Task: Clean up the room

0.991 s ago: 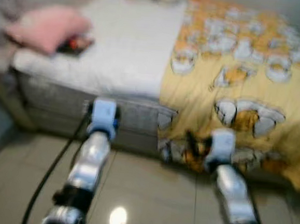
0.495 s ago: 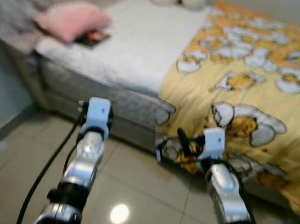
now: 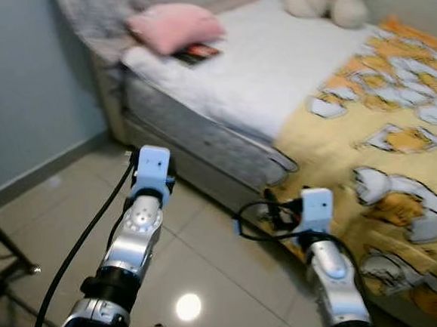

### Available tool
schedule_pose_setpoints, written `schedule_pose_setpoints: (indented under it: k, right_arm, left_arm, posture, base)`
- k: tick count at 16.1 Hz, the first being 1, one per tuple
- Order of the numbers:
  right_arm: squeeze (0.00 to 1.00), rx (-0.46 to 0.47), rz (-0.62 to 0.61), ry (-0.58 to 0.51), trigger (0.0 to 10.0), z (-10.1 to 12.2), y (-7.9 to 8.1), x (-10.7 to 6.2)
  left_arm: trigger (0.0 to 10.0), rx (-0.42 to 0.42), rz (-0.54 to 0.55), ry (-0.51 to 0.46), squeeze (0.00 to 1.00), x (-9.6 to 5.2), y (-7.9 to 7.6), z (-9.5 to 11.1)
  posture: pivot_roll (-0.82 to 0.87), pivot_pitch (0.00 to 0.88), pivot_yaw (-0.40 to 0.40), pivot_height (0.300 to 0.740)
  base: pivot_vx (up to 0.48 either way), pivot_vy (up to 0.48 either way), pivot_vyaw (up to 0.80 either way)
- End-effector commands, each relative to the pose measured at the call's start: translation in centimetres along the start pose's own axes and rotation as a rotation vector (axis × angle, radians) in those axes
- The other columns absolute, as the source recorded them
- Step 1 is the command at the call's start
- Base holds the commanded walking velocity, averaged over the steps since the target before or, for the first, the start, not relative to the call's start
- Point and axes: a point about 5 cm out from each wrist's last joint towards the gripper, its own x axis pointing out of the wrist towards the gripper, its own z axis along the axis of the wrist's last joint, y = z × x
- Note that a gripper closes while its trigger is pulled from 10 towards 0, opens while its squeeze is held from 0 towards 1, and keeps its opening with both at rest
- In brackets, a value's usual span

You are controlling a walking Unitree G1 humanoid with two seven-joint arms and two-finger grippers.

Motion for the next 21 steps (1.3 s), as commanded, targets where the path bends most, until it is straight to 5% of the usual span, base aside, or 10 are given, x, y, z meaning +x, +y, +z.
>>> schedule_pose_setpoints:
  k: [1,5,6,13,21]
  right_arm:
    - [1.00,-0.006,0.000,-0.001,10.0,0.0,-0.2,-0.1]
    - [1.00,0.002,-0.027,0.000,10.0,0.0,-0.9,-0.3]
    - [1.00,0.003,-0.034,0.003,10.0,0.0,-1.2,-0.3]
    - [1.00,0.005,-0.023,0.013,10.0,-0.1,-1.2,-0.2]
    - [1.00,0.000,0.013,0.033,10.0,-0.2,-1.1,0.1]
  left_arm:
    - [10.0,-0.003,0.010,-0.017,0.00,0.4,0.0,0.8]
    - [10.0,0.055,0.000,-0.041,0.00,0.7,-0.4,1.3]
    - [10.0,0.014,0.007,-0.041,0.00,0.8,-0.5,1.4]
    - [10.0,0.074,0.043,-0.037,0.00,0.7,-0.2,1.2]
    - [10.0,-0.011,0.109,0.020,0.00,0.2,0.9,-0.2]
  posture:
    - [-0.04,0.000,0.018,0.740]
    - [-0.05,0.000,0.021,0.740]
    - [-0.05,0.000,0.022,0.740]
    - [-0.04,0.000,0.018,0.740]
    - [-0.02,0.000,0.016,0.740]
  base:
    - [0.446,0.000,0.00]
    - [0.469,0.000,0.69]
    - [0.000,0.000,0.64]
    - [0.000,-0.463,0.62]
    - [0.000,-0.314,0.61]
